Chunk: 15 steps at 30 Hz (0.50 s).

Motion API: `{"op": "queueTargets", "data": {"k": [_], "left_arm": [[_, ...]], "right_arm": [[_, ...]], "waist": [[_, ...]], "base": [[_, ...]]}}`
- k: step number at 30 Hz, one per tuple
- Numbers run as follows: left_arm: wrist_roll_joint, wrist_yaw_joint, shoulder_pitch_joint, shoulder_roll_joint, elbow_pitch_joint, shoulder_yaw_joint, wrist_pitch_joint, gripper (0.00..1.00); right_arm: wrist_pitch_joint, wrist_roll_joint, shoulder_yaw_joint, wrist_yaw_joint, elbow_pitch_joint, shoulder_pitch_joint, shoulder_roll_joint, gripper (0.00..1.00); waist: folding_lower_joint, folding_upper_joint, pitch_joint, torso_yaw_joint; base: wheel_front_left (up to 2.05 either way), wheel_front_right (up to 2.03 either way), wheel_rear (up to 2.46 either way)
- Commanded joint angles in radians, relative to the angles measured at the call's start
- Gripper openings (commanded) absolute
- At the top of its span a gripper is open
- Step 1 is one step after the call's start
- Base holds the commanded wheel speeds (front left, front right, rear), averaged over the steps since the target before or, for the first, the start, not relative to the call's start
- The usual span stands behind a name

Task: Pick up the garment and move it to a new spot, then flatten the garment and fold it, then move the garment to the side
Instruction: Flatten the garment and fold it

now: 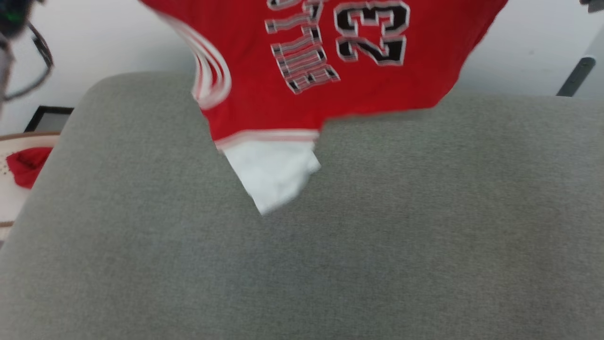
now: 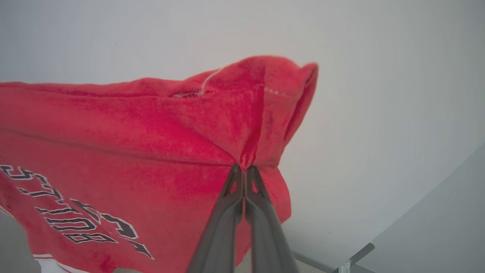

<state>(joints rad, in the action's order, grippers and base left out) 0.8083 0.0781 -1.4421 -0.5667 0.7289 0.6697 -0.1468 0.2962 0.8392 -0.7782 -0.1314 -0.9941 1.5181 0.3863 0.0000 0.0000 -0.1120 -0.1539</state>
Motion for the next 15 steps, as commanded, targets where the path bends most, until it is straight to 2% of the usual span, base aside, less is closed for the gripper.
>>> {"op": "queueTargets", "data": {"k": [1, 7, 15], "left_arm": [[-0.006, 0.006, -0.036, 0.008, 0.034, -0.004, 0.015, 0.00], [-0.022, 0.023, -0.140, 0.029, 0.147, 0.002, 0.051, 0.00], [-0.043, 0.043, -0.255, 0.037, 0.221, 0.017, 0.100, 0.00]], "right_arm": [[-0.013, -0.003, 0.007, 0.001, -0.008, 0.016, -0.009, 0.00], [-0.018, 0.016, 0.005, 0.001, 0.000, 0.042, -0.020, 0.00], [-0.019, 0.013, 0.004, 0.001, 0.028, 0.107, -0.001, 0.00]], "waist": [[0.0000, 0.0000, 0.011, 0.022], [0.0000, 0.0000, -0.013, 0.044], [0.0000, 0.0000, -0.126, 0.058]], "base": [[0.00, 0.00, 0.00], [0.00, 0.00, 0.00], [0.00, 0.00, 0.00]]}}
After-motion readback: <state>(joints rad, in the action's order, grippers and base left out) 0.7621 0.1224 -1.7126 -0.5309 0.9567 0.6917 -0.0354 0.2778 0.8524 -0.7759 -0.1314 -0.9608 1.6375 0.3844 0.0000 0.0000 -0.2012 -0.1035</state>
